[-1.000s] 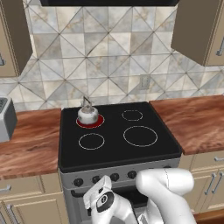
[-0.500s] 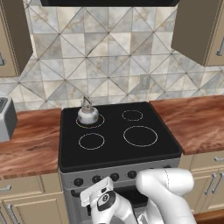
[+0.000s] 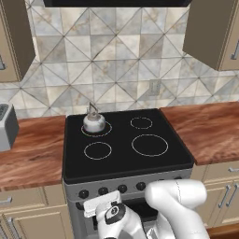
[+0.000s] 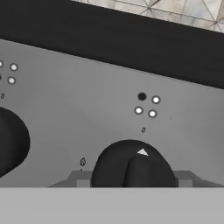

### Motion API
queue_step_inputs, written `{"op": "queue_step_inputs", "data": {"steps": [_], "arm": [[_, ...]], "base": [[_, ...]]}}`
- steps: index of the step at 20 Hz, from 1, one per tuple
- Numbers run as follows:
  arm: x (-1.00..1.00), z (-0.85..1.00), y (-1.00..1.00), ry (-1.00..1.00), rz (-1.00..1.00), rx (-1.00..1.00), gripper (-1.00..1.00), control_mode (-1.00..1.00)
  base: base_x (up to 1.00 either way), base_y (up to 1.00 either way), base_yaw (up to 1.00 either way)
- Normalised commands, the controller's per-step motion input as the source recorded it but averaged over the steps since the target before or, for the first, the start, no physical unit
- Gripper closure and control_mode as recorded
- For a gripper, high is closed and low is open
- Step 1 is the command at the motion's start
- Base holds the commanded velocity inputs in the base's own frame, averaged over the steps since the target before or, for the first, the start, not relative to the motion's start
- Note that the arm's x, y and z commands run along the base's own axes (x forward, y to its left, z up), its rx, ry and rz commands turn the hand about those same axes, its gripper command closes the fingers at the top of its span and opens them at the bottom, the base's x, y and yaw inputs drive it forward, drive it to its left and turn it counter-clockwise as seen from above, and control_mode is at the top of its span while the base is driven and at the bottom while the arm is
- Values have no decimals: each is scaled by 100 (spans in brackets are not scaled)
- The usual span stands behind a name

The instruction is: The kettle is done boiling. Turn off the stove, then wait for 300 timesteps before moving the kettle to the dining table.

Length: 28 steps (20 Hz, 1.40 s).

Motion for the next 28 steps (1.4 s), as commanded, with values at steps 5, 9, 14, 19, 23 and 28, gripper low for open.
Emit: {"op": "queue_step_inputs", "data": {"steps": [5,9,14,19,23,28], "arm": [[8,-25,1,7,0,27,100,-100],[0,-38,0,12,0,25,100,-100],[0,-22,0,17,0,34,100,-100],[1,-25,0,18,0,36,100,-100],[0,-21,0,9,0,31,-100,-100],[-9,-1,0,-1,0,19,-100,-100]], "base": [[0,0,0],[0,0,0],[0,0,0],[0,0,0],[0,0,0],[0,0,0]]}}
